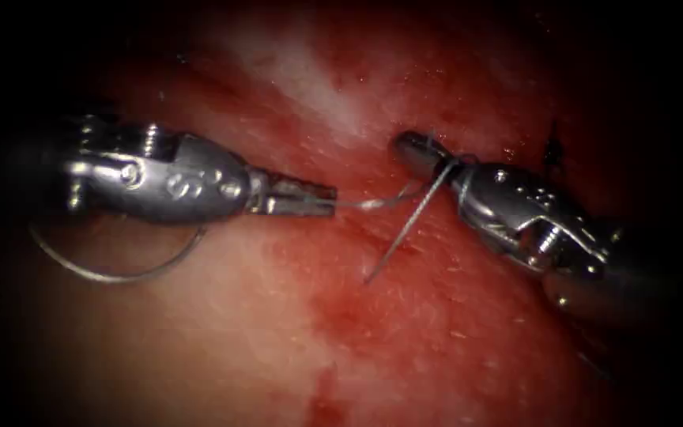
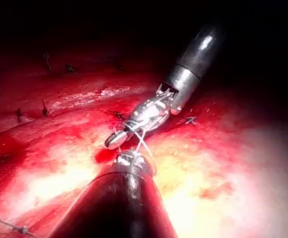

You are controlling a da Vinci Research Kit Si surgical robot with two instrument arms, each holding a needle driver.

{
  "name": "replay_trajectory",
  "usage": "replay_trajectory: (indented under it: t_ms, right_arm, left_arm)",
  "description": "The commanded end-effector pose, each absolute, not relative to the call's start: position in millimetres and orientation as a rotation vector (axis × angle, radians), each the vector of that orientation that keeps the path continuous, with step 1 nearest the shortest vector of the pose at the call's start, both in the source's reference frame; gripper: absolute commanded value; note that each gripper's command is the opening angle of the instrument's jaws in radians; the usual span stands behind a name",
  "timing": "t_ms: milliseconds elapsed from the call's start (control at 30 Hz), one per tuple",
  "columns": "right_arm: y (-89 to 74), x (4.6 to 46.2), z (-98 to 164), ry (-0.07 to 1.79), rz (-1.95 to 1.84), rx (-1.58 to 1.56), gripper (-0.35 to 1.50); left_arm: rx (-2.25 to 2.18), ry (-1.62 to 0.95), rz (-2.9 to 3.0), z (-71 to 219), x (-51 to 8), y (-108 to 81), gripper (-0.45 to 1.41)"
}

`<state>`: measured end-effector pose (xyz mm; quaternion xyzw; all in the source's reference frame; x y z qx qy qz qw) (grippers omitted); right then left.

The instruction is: Wound Closure

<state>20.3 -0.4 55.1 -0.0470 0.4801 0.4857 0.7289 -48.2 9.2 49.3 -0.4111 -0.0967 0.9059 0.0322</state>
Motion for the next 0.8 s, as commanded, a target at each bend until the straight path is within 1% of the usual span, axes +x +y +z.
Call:
replay_trajectory:
  t_ms: [33, 367, 567, 800]
  right_arm:
    - [-1.2, 20.8, 55, 1.059, 1.055, -0.124, -0.35]
    - [-3.6, 21.6, 52, 1.08, 1.005, -0.163, -0.35]
    - [-4.9, 22.1, 51, 1.086, 0.981, -0.16, -0.35]
    - [-7.9, 22.9, 49, 1.095, 0.947, -0.161, -0.35]
  left_arm:
    - [-1.218, -0.282, 2.768, 51, -48.4, 10.9, -0.45]
    - [-1.047, -0.175, 2.652, 59, -47.7, 19.8, -0.45]
    - [-1.041, -0.087, 2.577, 61, -49.4, 24.1, -0.45]
    - [-1.029, 0.1, 2.495, 64, -52.6, 29.0, -0.45]
